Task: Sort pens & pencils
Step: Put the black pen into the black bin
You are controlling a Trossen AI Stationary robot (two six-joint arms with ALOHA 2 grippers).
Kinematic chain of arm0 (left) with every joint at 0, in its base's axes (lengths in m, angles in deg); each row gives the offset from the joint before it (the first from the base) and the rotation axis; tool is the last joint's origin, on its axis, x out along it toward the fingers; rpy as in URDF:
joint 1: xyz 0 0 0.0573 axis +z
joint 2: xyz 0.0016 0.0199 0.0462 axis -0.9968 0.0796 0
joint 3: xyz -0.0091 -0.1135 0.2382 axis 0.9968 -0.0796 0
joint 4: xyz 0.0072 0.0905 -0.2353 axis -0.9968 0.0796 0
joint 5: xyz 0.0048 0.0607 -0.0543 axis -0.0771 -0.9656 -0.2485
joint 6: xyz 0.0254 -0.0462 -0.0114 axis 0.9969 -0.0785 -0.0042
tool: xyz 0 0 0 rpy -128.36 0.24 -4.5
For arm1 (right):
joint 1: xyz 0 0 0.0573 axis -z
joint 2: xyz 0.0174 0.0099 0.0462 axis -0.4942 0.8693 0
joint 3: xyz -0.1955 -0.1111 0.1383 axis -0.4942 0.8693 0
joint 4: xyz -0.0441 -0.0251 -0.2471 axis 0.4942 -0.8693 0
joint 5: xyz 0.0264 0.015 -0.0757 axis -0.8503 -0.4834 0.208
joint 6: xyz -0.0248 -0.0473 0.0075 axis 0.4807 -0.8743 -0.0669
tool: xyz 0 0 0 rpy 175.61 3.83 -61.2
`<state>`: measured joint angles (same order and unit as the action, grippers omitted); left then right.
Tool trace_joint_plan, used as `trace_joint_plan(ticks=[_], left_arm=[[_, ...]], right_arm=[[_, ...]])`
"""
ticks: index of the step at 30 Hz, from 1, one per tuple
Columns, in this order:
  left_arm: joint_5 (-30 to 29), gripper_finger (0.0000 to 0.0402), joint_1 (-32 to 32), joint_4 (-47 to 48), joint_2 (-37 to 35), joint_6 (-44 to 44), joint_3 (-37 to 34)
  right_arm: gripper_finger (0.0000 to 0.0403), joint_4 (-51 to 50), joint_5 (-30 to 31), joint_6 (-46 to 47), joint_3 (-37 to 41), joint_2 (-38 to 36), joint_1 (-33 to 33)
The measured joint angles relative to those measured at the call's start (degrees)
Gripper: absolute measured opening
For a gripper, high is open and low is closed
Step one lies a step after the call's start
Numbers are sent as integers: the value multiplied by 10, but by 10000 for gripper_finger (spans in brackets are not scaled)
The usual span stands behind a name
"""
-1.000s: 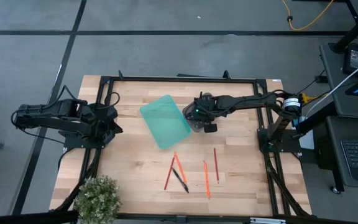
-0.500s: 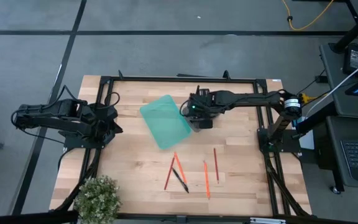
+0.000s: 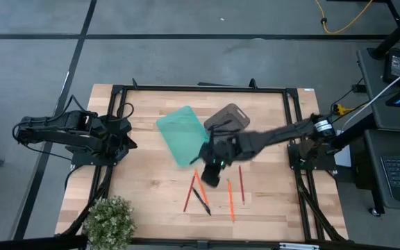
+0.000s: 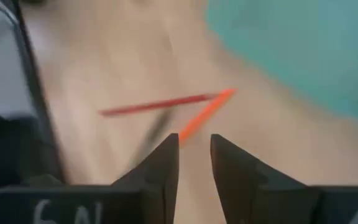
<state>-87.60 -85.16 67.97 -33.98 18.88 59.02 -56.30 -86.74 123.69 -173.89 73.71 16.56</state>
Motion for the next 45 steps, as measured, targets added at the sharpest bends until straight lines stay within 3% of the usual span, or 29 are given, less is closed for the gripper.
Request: trace_joint_plan(ticks=[5, 12, 29, 45], left_arm=[[0, 43, 0, 0, 0, 19, 0], [0, 43, 0, 2, 0, 45, 0], [0, 43, 0, 16, 0, 60, 0], [0, 43, 0, 17, 0, 61, 0]], right_arm=[[94, 102, -53, 167, 0, 70, -45], [94, 138, -46, 258, -33, 128, -79], [64, -182, -40, 278, -370, 333, -109], [63, -200, -49, 256, -386, 350, -104]])
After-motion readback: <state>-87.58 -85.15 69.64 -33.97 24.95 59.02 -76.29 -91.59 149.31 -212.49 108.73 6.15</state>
